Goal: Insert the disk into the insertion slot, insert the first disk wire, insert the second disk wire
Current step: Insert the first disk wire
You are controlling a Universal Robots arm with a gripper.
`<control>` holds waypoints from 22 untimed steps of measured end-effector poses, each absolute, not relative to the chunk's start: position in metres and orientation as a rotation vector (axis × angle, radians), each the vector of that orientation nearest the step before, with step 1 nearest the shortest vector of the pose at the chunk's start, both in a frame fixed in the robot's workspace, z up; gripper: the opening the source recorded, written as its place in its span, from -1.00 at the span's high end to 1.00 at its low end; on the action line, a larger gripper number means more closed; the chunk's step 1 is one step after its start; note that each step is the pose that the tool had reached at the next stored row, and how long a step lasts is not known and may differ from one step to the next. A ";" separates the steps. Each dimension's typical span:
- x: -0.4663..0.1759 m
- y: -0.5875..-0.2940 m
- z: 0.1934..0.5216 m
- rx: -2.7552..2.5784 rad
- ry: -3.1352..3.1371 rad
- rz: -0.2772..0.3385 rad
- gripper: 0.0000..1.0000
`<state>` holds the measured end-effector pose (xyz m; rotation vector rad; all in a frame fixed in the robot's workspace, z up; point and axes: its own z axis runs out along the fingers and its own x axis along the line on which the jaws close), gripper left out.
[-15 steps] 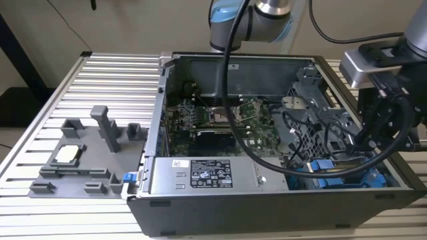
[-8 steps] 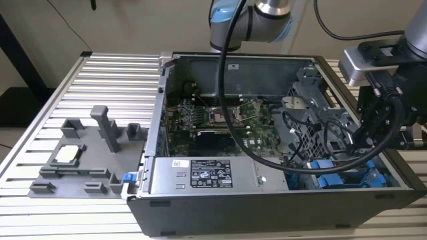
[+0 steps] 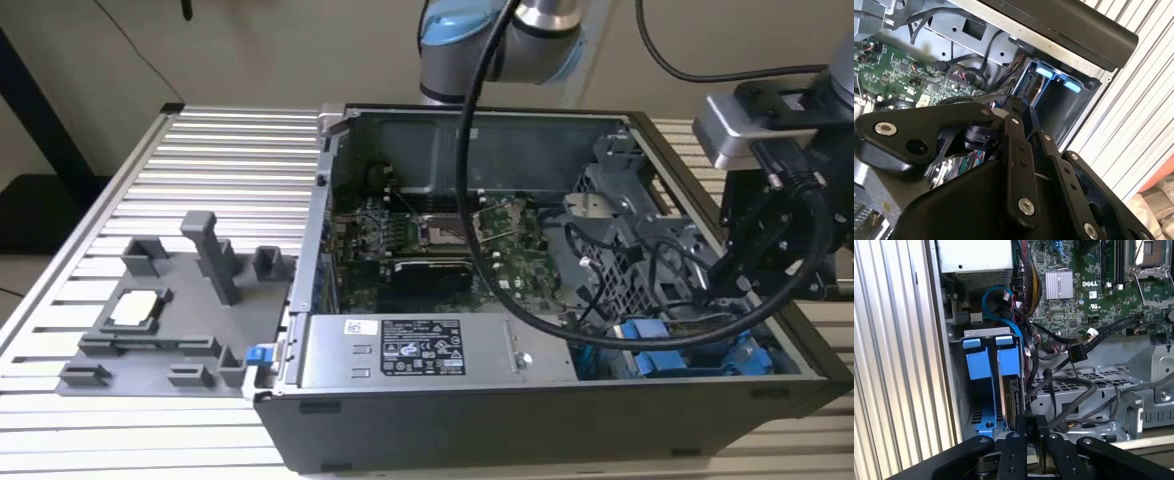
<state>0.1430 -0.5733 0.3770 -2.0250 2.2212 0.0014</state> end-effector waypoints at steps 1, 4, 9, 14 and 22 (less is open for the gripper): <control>0.144 -0.573 0.377 -2.028 2.225 0.008 0.62; 0.148 -0.573 0.376 -2.038 2.238 0.027 0.62; 0.154 -0.573 0.375 -2.055 2.261 0.063 0.62; 0.160 -0.573 0.373 -2.064 2.274 0.085 0.62; 0.163 -0.575 0.371 -2.069 2.275 0.090 0.62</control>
